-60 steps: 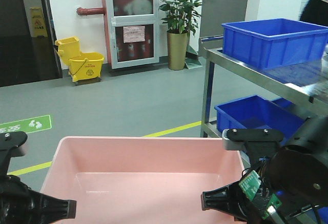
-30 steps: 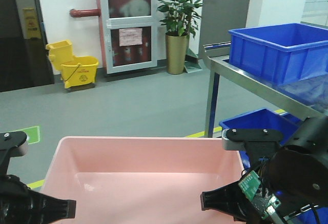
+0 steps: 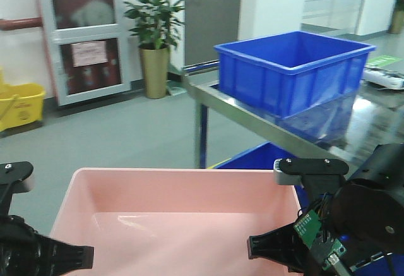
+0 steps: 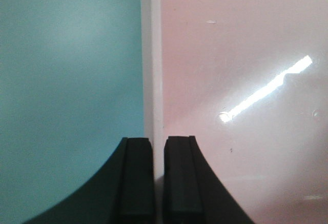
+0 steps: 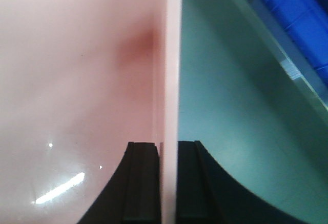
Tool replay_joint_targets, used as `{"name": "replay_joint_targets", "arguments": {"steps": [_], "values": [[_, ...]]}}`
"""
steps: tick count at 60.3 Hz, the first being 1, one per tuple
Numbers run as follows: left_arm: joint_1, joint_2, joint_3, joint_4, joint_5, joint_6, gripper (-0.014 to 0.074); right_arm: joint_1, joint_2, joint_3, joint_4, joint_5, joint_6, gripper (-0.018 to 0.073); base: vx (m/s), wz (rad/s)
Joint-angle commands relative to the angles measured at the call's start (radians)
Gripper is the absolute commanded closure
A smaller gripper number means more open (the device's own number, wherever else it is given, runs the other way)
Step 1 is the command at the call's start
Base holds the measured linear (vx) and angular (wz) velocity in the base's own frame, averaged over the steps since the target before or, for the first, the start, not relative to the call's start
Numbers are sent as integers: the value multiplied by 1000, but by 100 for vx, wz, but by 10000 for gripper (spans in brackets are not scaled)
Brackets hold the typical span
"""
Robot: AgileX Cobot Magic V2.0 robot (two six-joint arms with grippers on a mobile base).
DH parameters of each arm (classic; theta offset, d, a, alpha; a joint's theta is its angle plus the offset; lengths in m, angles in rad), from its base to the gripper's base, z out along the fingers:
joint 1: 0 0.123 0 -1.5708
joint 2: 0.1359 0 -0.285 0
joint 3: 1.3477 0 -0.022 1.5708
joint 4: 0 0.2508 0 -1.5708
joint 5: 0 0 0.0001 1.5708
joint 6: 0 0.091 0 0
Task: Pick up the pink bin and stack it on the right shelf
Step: 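Hold the pink bin with both grippers while the base turns and drives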
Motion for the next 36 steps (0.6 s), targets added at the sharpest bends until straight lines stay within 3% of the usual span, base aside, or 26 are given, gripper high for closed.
{"name": "replay_joint_targets", "arguments": {"steps": [1, 36], "values": [[0, -31, -32, 56, -36, -6, 422, -11, -34, -24, -96, 10, -4, 531, 34, -50], [0, -31, -32, 57, -36, -6, 421, -11, -34, -24, -95, 10, -4, 531, 29, -53]]}}
